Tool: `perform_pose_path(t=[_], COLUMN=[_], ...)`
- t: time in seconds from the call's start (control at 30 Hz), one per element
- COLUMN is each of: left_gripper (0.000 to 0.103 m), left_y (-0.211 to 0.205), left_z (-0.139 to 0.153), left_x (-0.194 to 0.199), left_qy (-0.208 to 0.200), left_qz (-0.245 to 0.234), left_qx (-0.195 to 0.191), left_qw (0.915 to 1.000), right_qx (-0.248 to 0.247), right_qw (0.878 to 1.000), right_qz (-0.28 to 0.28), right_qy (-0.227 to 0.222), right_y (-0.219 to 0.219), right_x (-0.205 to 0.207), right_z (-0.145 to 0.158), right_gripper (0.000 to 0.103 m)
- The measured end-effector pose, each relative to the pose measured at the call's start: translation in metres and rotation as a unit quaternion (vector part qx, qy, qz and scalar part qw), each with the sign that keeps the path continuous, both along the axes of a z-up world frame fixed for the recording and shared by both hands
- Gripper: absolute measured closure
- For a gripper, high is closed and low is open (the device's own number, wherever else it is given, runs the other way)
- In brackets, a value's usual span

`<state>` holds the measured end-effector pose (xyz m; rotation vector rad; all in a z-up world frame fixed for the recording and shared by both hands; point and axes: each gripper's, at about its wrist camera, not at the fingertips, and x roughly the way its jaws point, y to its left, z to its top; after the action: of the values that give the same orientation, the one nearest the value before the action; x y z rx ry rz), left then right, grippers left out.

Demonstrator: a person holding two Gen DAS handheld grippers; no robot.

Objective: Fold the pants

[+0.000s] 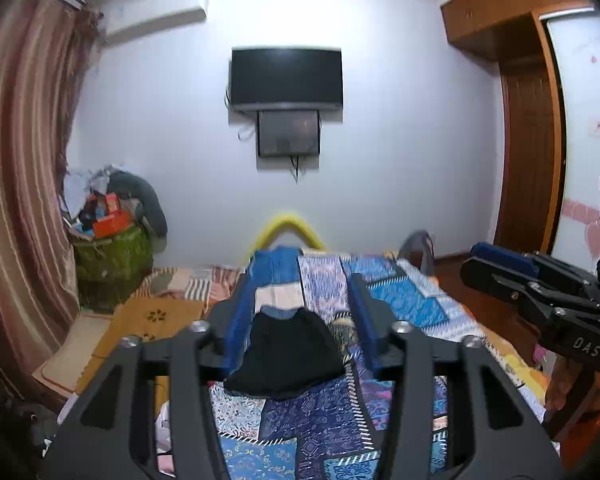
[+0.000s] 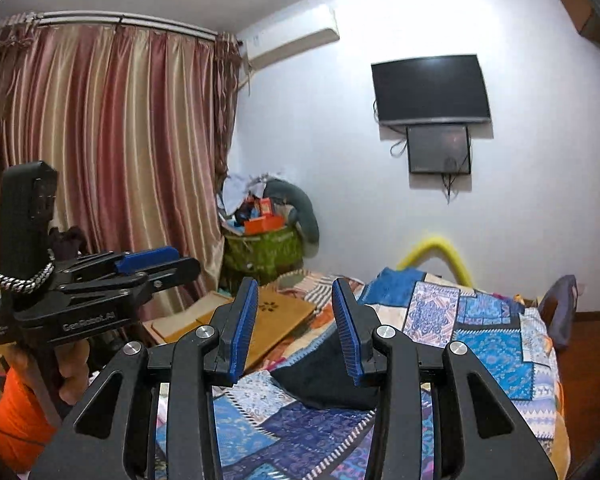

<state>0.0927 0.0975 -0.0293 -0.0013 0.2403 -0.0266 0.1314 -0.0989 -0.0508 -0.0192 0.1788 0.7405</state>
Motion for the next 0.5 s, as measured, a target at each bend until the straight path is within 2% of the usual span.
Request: perform_pose_path(t=[0.03, 0.1, 0.17, 0.23, 0.33, 0.5], left_gripper=[0.038, 0.03, 0.022, 0.008, 0.0, 0.0], left_y=[-0.001, -0.003, -0.004, -0.004, -0.004, -0.004], left_z=[0.0, -0.002, -0.003, -0.003, -0.004, -0.006], left_x=[-0.007, -0.022, -0.033, -0.04, -0.048, -0.052], left_qy=[-0.008, -0.024, -0.03, -0.038, -0.049, -0.051], left_qz=[0.004, 0.012, 0.017, 0.018, 0.022, 0.022], left_qx=[-0.003, -0.008, -0.006, -0.008, -0.009, -0.009], left_qw=[1.0, 0.9996, 0.9994, 0.9991, 0.9985, 0.9984], right_qx=[0.005, 0.013, 0.021, 0.03, 0.03, 0.033], right_qw=[1.0, 1.0, 1.0, 0.999, 0.999, 0.998], right_qz=[-0.001, -0.004, -0.008, -0.014, -0.029, -0.041], right_qy=[-0.003, -0.007, -0.011, -0.018, -0.032, -0.035], right_y=[-0.002, -0.006, -0.01, -0.014, -0.015, -0.012], right_x=[-0.006, -0.015, -0.021, -0.028, -0.033, -0.037], right_z=[0.0, 0.001, 0.002, 0.003, 0.004, 0.001], right_gripper=[0.068, 0.067, 0.057, 0.039, 0.025, 0.015])
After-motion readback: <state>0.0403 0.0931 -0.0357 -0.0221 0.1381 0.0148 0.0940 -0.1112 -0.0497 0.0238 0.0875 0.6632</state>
